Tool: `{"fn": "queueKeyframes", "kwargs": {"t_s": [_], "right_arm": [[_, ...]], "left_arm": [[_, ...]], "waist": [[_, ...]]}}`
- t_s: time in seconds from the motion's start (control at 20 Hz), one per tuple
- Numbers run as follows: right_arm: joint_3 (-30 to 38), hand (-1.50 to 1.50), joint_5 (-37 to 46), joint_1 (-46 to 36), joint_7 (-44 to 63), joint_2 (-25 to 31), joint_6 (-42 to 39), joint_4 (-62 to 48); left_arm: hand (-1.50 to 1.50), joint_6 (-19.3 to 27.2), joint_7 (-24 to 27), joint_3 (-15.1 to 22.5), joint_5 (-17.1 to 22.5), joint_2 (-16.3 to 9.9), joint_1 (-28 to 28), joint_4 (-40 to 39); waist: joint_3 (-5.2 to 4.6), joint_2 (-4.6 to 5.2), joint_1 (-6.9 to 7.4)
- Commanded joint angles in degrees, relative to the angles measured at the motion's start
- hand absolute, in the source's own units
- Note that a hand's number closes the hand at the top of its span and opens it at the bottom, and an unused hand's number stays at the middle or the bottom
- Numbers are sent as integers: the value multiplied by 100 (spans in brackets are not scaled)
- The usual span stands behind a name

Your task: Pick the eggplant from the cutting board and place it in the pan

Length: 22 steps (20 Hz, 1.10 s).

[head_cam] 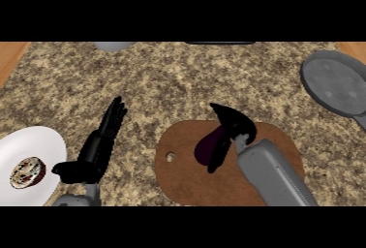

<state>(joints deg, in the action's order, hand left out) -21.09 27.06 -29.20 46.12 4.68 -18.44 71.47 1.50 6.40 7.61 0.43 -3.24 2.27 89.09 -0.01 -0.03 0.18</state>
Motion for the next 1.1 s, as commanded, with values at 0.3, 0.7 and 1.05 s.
{"fn": "queueKeyframes", "kwargs": {"t_s": [0.3,0.7,1.05], "right_arm": [[-158,150,456,-225,-1160,-28,-423,-1239],[-176,150,1135,-67,-1413,-82,-50,-1098],[55,150,1850,-29,-1490,174,1082,-718]], "left_arm": [[0,-111,-52,-11,43,54,-63,60],[0,29,-257,20,-113,130,-113,296],[0,-25,-355,-41,-125,115,208,134]], "waist": [[1,16,37],[1,3,2],[3,11,-11]]}}
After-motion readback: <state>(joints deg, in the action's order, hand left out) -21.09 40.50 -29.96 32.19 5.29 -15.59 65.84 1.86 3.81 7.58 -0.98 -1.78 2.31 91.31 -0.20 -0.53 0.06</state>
